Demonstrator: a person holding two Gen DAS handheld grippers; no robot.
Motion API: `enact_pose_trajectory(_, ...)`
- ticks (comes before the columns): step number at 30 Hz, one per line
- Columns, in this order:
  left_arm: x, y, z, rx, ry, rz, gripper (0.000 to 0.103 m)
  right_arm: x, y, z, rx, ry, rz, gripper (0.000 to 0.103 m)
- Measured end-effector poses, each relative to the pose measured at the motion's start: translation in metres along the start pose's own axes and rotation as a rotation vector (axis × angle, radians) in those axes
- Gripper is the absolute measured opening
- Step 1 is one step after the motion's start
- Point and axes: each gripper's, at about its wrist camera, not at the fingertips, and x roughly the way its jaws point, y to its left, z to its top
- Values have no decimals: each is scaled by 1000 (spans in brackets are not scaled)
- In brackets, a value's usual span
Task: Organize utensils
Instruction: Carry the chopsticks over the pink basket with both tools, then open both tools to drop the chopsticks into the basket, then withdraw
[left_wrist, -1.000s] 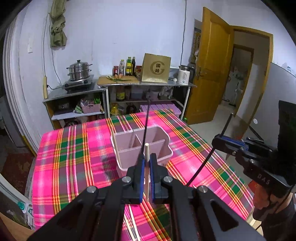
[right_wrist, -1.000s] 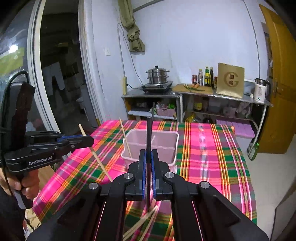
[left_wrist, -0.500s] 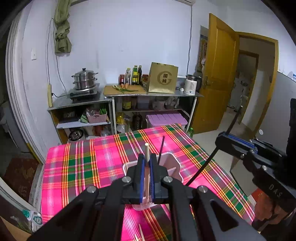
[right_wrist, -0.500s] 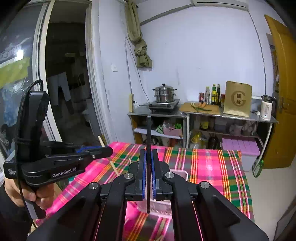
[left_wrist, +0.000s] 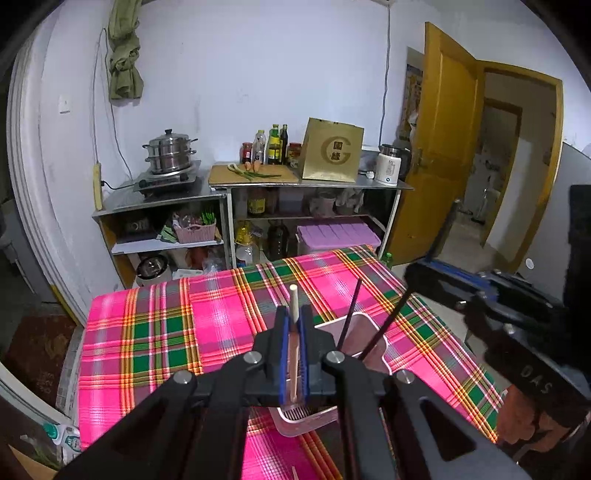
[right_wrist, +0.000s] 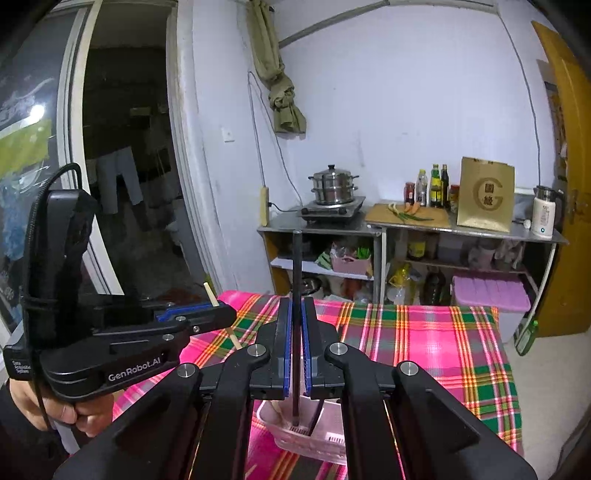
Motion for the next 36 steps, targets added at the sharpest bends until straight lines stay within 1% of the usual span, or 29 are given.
enact_pose_trajectory(6,22,5,-11,5,22,-12,6,27,-9,-16,10,42,-1,4)
enact_pose_trajectory(10,31,10,-19,17,25,-35,6,38,-14,-26,19,61,0,4)
enact_pose_trajectory(19,51,7,-47,51,55,-53,6,59,-23,-49,28,113,1,4)
enact_pose_trajectory(22,55,8,-53,51,64,-53,6,62,-25,-55,29,126,1,4)
enact_pose_trajectory(24,54,9,-54,50,54,-55,6,62,-25,-57,26,122,2,4)
enact_pose_trajectory(32,50,12,-55,38,52,-61,6,59,-25,-56,15,132,7,5)
enact_pose_trajectory(36,45,12,-57,30,52,-80,6,54,-23,-57,-1,143,3,5)
